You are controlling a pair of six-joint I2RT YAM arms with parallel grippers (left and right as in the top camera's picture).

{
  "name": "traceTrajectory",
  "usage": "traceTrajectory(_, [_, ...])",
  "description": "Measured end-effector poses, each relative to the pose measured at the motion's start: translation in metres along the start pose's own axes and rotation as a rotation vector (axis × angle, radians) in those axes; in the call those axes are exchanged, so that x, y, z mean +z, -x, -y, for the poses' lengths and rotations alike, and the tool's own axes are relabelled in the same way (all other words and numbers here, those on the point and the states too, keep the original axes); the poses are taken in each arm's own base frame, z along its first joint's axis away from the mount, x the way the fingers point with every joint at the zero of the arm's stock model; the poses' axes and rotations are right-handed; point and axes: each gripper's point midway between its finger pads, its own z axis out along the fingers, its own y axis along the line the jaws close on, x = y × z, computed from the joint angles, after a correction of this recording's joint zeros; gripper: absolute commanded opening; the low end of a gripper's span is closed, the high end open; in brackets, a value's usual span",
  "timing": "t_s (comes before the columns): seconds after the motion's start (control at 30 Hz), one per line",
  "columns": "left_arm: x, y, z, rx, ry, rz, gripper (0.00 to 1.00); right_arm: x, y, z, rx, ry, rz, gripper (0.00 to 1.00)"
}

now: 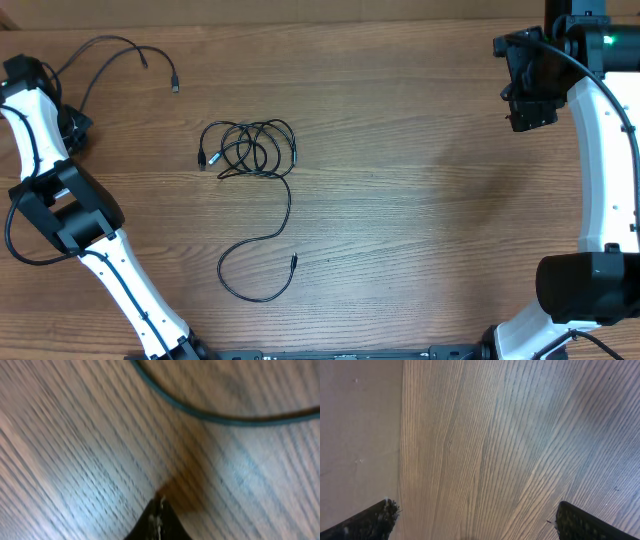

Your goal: Untangle cables

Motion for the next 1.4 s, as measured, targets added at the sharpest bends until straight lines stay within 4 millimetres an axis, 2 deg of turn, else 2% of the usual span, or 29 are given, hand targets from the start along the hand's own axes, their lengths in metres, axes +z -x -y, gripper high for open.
traceTrajectory(0.43, [0.006, 0.009, 0.003, -0.01, -0.017, 0.096, 0.04, 0.0, 0.0, 0.0, 0.0, 0.001, 0.001, 1.0])
traceTrajectory(0.5, [0.007, 0.009, 0.002, -0.012, -0.021, 0.112, 0.13, 0.0, 0.0, 0.0, 0.0, 0.0, 0.0, 1.0])
traceTrajectory(0.57, [0.008, 0.008, -0.001, -0.015, -0.015, 0.125, 0.37, 0.0, 0.0, 0.0, 0.0, 0.0, 0.0, 1.0])
traceTrajectory(0.6, [0.009, 0.008, -0.003, -0.014, -0.007, 0.134, 0.44, 0.0, 0.0, 0.0, 0.0, 0.001, 0.0, 1.0])
traceTrajectory(0.67, [0.009, 0.007, -0.008, -0.019, 0.007, 0.145, 0.47, 0.0, 0.0, 0.0, 0.0, 0.0, 0.0, 1.0])
traceTrajectory(0.7, [0.009, 0.007, -0.01, -0.024, 0.007, 0.146, 0.46, 0.0, 0.0, 0.0, 0.0, 0.0, 0.0, 1.0])
traceTrajectory(0.8, [0.01, 0.006, -0.01, -0.025, 0.002, 0.147, 0.3, 0.0, 0.0, 0.0, 0.0, 0.0, 0.0, 1.0])
traceTrajectory(0.93, [0.01, 0.007, -0.006, -0.034, -0.003, 0.159, 0.19, 0.0, 0.0, 0.0, 0.0, 0.0, 0.0, 1.0])
traceTrajectory(1.0, [0.01, 0.007, -0.004, -0.042, -0.011, 0.162, 0.04, 0.0, 0.0, 0.0, 0.0, 0.001, 0.0, 1.0])
traceTrajectory(1.17, [0.01, 0.01, 0.003, -0.043, -0.018, 0.189, 0.04, 0.0, 0.0, 0.0, 0.0, 0.0, 0.0, 1.0])
traceTrajectory(1.4, [0.011, 0.028, 0.01, -0.063, -0.052, 0.266, 0.04, 0.0, 0.0, 0.0, 0.0, 0.001, 0.0, 1.0])
